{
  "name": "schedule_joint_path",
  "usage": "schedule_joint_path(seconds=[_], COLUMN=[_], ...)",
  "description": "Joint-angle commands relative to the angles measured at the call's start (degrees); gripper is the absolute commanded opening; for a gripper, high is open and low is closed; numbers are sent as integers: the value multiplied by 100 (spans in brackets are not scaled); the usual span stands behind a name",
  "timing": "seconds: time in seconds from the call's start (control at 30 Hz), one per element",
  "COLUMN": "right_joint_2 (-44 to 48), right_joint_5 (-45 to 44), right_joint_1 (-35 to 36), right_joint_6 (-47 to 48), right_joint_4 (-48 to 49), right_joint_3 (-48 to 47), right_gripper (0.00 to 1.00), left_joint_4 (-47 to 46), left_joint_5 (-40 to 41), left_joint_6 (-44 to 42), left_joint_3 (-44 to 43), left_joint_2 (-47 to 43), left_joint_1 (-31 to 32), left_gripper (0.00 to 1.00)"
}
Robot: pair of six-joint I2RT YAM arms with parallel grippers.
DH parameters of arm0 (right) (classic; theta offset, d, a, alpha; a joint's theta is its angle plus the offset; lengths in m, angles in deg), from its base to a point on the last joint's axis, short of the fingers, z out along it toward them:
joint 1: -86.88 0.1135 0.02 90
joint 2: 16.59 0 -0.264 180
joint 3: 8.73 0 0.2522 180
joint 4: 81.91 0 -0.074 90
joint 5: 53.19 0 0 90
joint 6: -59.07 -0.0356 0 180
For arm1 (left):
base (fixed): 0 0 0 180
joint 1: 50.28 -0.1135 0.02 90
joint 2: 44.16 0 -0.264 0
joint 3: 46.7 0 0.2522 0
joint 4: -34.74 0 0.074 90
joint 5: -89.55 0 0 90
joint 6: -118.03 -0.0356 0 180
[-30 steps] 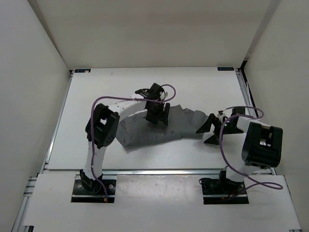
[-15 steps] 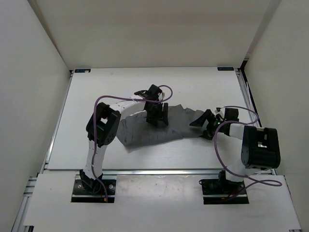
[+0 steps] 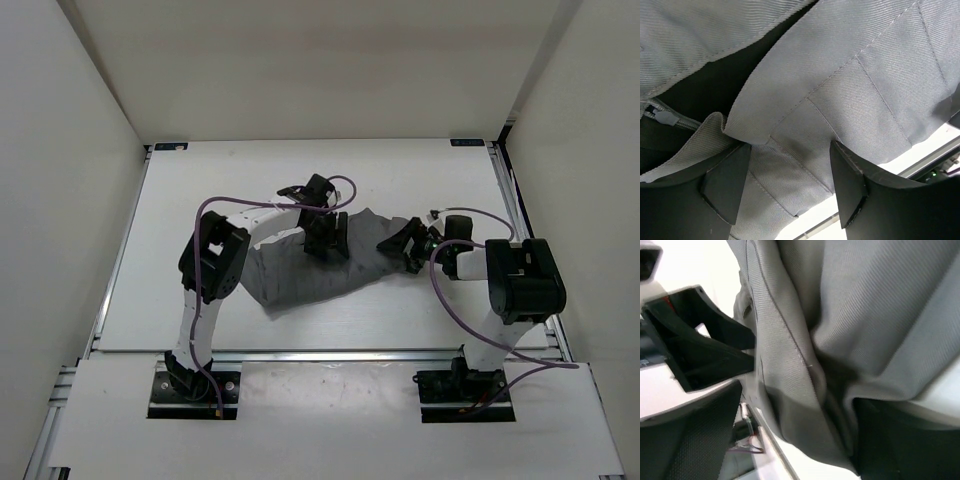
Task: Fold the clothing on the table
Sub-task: Fold the skirt
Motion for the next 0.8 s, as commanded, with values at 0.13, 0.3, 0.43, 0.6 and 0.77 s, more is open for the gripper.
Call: schedule_joint_path(seconds=[0.13,0.3,0.43,0.6,0.77], right_joint_2=[-150,578,816,614,220], right_joint_5=[-360,-157,-140,-297,-525], right_joint_1=[-265,-845,-977,-784,-512], right_joint_6=[449,836,926,591,205], right_joint_4=[-388,-968,-1340,-1155,-287], right_joint_3=[312,655,848,998,1227], right_gripper=[79,100,99,99,100], left_joint_4=[-91,-223,-284,-364,-443], left_joint_5=[-210,-342,-386,-456,-570], left_joint_6=[173,419,577,691,779], left_joint_3=[-122,-297,-324,-271,-192], left_joint_2=[219,360,421,343,290], left_joint_1=[-191,-235,-279,-313,-244], left_gripper=[74,72,72,72,72])
